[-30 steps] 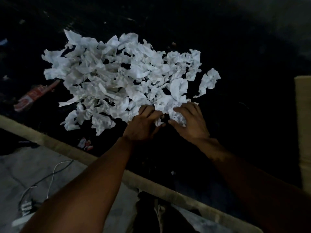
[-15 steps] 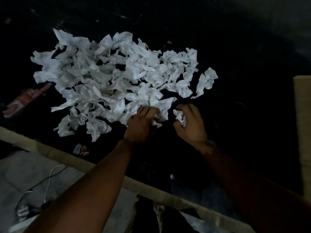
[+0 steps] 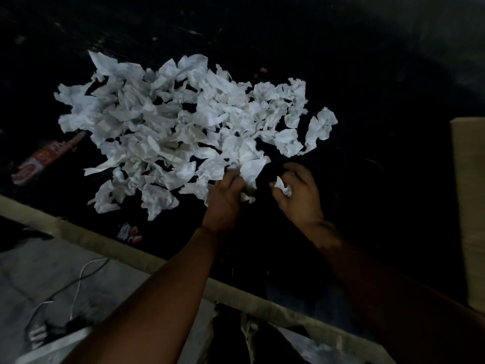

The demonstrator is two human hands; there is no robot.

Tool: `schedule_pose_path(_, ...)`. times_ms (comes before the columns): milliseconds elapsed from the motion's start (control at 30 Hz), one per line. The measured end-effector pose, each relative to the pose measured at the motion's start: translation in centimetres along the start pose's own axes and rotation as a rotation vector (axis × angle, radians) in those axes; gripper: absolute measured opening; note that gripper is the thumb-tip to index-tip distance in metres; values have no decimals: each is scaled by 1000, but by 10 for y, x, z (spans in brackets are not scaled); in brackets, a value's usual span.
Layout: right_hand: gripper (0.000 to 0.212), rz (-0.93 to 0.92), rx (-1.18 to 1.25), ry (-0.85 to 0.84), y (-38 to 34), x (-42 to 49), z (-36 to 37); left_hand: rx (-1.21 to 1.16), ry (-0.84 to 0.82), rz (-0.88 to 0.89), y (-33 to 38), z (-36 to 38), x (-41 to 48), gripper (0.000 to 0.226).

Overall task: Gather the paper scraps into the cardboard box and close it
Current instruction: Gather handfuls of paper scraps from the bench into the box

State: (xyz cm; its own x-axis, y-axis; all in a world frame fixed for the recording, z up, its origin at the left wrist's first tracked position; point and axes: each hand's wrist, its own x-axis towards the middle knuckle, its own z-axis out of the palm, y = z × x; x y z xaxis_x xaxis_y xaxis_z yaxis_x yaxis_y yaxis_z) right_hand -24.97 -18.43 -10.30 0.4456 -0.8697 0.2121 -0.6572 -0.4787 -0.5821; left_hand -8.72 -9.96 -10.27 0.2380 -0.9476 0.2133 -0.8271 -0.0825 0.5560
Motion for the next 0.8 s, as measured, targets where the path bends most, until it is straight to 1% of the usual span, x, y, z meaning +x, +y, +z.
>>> schedule_pose_path(67,22,-3,17,10,0,0,-2,-17,45,-1,0,-3,2,28)
schedule_pose_path(133,22,24,44,0,-4,-2,-7,-33,91,45,2,-4,1,26)
schedule_pose_path(167,25,36,59,-4,-6,-3,-9,-30,91,77,3,-4,0,27)
schedule_pose_path(300,42,50,96,-15,-8,-5,-14,68,2,105,3,-4,-7,49)
schedule_pose_path(367,38,-4,93,-14,-6,-5,-14,138,13,144,2,-1,-8,45)
schedule_pose_path(433,35,-16,94,-20,-3,-5,-14,163,64,207,0,2,-8,32)
schedule_pose_path(500,37,18,121,-39,-3,-5,-15,104,125,178,3,3,-5,31)
schedule_pose_path(567,42,54,177,-40,-4,-5,-18,-74,186,37,10,0,-2,23)
schedule_pose_path(600,43,75,211,-31,-5,-5,-21,-168,184,-8,14,-3,-1,17)
schedule_pose_path(633,44,109,251,-18,-5,-4,-23,-179,169,-18,19,-7,0,19)
schedule_pose_path(700,47,229,349,-17,-10,-1,-29,-173,79,-23,20,-15,4,33)
schedule_pose_path(733,47,278,398,-25,-12,1,-32,-220,43,-50,22,-21,6,37)
schedule_pose_path(800,48,312,467,-41,-16,6,-38,-288,13,-45,23,-31,12,51)
